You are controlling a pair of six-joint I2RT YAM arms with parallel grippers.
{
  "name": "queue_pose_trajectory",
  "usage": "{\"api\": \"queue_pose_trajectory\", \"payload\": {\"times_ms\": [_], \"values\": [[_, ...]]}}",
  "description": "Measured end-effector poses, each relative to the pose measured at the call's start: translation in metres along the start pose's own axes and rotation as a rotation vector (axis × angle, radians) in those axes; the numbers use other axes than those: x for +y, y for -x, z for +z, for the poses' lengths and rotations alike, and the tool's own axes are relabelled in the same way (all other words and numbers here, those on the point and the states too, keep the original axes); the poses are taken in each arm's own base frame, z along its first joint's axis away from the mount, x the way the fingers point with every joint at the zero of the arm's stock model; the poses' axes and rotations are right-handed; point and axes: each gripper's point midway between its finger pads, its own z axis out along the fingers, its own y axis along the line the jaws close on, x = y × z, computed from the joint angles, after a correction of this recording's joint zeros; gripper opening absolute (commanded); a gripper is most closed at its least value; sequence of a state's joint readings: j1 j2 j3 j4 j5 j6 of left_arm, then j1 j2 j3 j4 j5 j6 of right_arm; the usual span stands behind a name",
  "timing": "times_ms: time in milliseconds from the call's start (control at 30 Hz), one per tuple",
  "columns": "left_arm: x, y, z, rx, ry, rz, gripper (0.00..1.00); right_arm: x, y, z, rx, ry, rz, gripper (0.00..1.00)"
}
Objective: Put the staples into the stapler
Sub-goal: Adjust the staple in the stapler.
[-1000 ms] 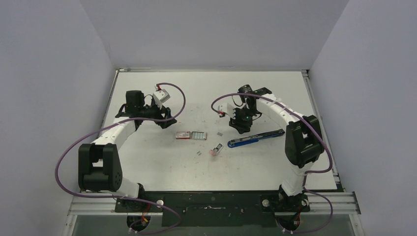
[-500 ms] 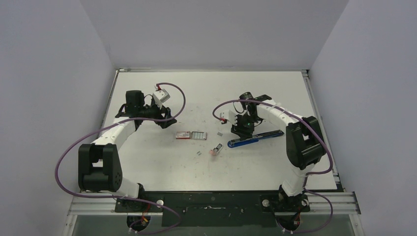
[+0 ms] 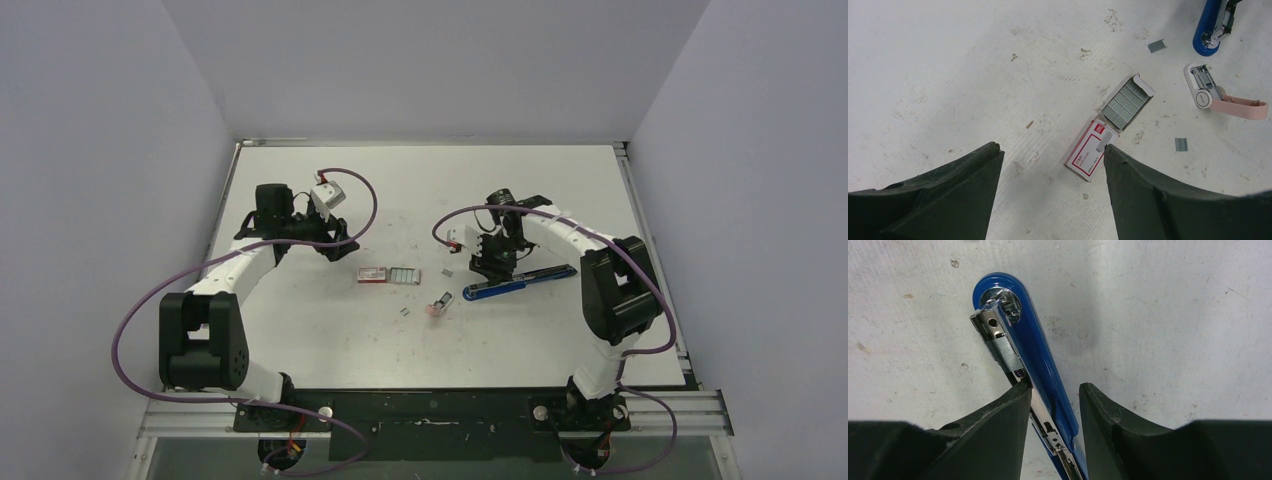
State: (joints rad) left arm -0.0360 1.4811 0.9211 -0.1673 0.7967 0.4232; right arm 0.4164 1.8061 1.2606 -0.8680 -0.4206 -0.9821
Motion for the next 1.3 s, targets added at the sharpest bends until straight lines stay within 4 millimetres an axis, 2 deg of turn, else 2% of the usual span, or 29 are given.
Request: {"api": "queue_pose_trajectory", "payload": {"times_ms": [333,1300], "values": [[0.000,0.000,0.000,0.000,0.000,0.000,0.72,0.000,0.001,0.003,-0.007,-0.029,-0.003,0.41],[0.003,-0.001,-0.002,-0.001,0.007,-0.002,0.72,0.012,0.035,0.018,-0.073,-0.032,0.003,0.41]]}}
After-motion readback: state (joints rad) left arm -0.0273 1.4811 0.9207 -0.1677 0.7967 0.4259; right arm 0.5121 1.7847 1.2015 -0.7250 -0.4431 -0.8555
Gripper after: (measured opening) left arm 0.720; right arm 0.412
